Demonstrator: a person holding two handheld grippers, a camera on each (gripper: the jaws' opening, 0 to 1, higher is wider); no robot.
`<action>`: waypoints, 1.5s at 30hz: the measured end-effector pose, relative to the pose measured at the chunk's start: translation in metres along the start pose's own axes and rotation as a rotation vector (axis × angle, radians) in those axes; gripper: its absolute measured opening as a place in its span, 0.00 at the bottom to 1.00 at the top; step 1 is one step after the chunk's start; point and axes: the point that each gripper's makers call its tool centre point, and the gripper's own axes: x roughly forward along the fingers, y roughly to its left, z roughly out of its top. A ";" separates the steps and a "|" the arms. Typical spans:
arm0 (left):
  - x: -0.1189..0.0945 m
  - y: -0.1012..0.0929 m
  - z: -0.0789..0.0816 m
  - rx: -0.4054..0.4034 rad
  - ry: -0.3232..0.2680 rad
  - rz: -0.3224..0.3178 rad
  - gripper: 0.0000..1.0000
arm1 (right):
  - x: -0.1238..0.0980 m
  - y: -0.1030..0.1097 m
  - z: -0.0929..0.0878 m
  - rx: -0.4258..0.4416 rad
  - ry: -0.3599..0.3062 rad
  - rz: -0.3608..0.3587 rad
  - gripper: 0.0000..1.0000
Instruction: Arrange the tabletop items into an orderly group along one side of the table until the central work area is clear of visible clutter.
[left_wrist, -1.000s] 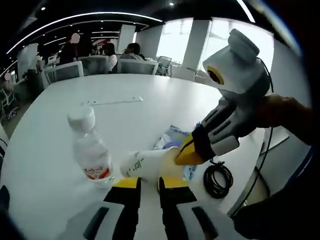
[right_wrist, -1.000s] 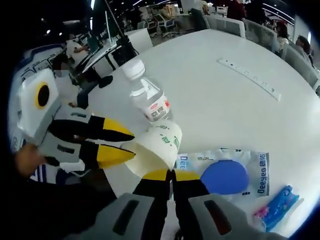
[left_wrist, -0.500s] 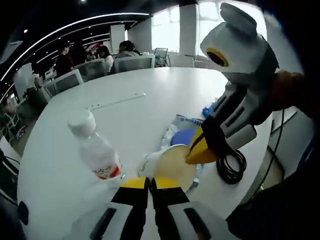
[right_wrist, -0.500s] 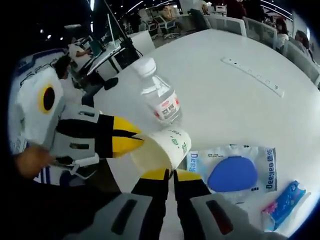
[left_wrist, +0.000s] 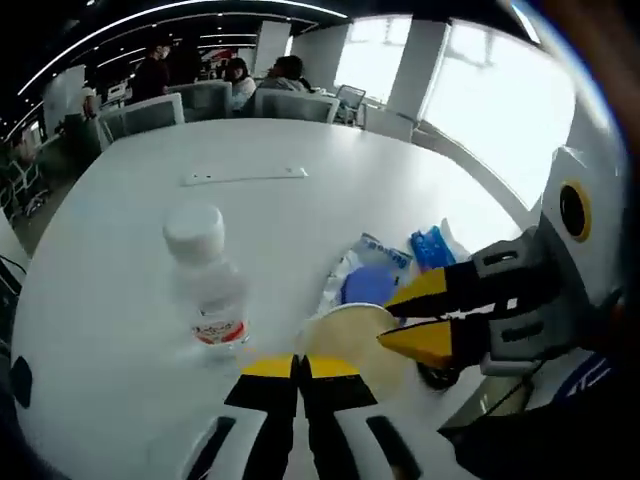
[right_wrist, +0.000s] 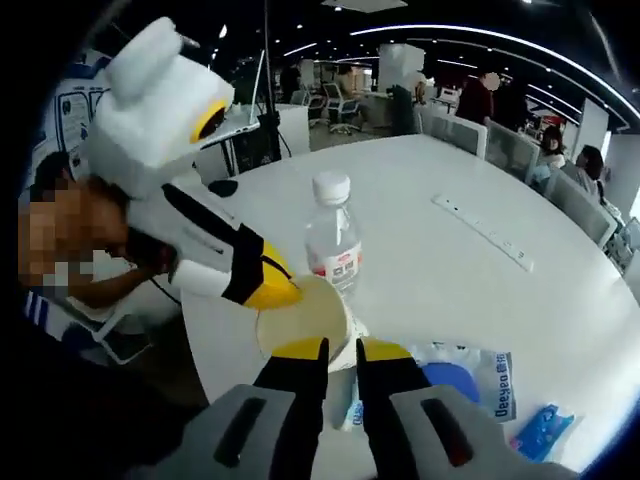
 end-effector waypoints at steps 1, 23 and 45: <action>0.000 -0.001 -0.001 0.000 0.004 -0.004 0.00 | 0.000 0.000 0.000 -0.010 -0.006 -0.005 0.08; -0.019 -0.039 0.010 0.089 -0.205 -0.176 0.24 | -0.002 -0.022 0.001 0.104 -0.009 -0.030 0.00; -0.052 -0.032 -0.005 0.127 -0.329 -0.152 0.71 | 0.037 -0.051 0.020 0.226 0.019 0.002 0.00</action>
